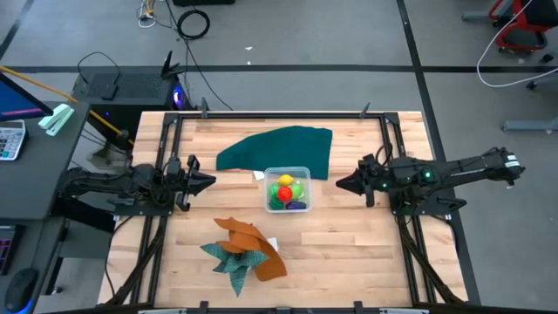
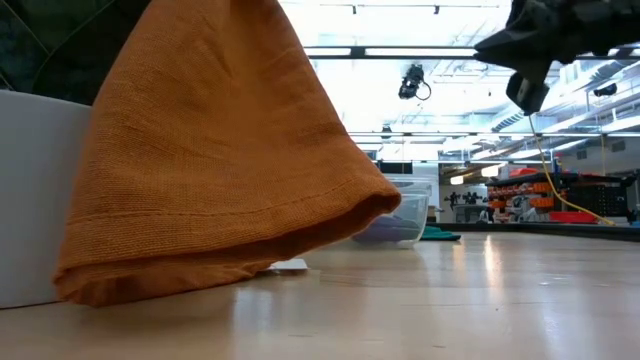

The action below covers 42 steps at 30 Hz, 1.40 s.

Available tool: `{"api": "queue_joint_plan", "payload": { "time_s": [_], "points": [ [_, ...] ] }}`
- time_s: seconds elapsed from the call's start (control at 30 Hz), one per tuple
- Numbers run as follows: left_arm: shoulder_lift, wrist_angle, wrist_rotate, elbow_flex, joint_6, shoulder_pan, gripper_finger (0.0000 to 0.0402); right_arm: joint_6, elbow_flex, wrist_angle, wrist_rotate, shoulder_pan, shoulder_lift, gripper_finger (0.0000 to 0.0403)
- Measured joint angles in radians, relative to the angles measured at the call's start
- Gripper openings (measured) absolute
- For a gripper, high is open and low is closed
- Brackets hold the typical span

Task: Pick and placing Produce into tupperware
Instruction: Return to Home Position

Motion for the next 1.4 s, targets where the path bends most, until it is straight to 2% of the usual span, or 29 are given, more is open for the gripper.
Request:
{"api": "queue_joint_plan", "payload": {
  "time_s": [0.23,0.47,0.97,1.27,1.4],
  "points": [
    [0.0,0.0,0.0,0.0,0.0,0.0,0.0035,-0.032,-0.139,0.263,-0.089,0.0,-0.006,0.0],
    [0.0,0.0,0.0,0.0,0.0,0.0,0.0044,-0.045,-0.246,0.431,-0.092,0.0,-0.048,0.0],
    [0.0,0.0,0.0,0.0,0.0,0.0,0.0032,-0.142,-0.28,0.383,-0.081,-0.002,-0.318,0.0],
    [0.0,0.0,0.0,0.0,0.0,0.0,0.0043,-0.166,-0.279,0.201,-0.078,-0.055,-0.483,0.0],
    [0.0,0.0,-0.001,0.0,0.0,0.0,0.0042,-0.165,-0.279,0.174,-0.089,-0.079,-0.546,0.0]
  ]
}}
